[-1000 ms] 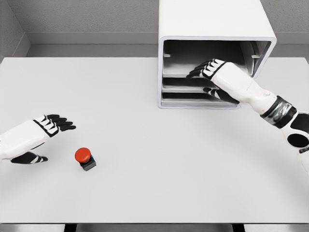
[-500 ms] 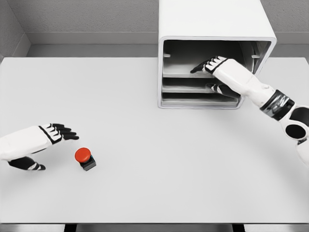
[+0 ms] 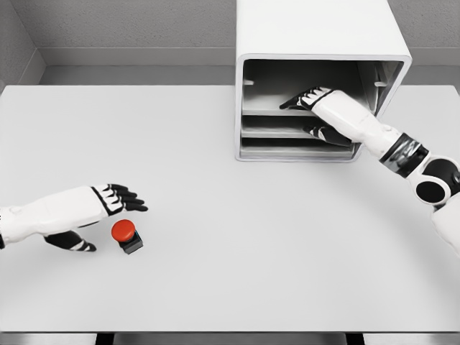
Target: Slide open multi-storey tabletop storage cabinets and put open load switch and slide close multi-storey tabletop storage cabinets
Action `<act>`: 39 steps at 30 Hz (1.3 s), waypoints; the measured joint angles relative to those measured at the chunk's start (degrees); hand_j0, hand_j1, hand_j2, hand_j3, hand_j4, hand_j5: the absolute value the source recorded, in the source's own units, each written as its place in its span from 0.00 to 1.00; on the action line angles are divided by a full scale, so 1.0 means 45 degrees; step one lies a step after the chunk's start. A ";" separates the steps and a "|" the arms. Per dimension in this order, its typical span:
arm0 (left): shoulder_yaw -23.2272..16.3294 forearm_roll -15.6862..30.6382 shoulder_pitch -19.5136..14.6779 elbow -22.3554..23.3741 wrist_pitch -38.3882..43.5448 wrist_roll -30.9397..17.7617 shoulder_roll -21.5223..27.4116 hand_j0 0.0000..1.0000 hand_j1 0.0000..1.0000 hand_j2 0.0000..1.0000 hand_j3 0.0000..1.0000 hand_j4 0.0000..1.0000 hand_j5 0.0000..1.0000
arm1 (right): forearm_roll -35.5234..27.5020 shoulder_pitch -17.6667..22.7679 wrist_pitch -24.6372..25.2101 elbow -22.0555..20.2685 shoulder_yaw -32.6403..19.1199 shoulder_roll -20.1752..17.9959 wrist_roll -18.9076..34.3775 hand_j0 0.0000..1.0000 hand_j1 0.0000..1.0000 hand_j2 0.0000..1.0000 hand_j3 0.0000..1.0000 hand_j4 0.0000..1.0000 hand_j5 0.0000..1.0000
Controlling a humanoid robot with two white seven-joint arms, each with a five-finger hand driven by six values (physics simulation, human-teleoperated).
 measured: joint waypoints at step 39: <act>-0.0875 -0.0525 -0.0313 -0.0016 0.0001 0.0000 -0.0543 0.75 0.75 0.75 0.75 0.75 0.75 | -0.0082 0.2129 -0.0041 -0.2956 -0.0630 -0.2152 -0.0003 0.73 0.73 0.73 0.73 0.73 0.73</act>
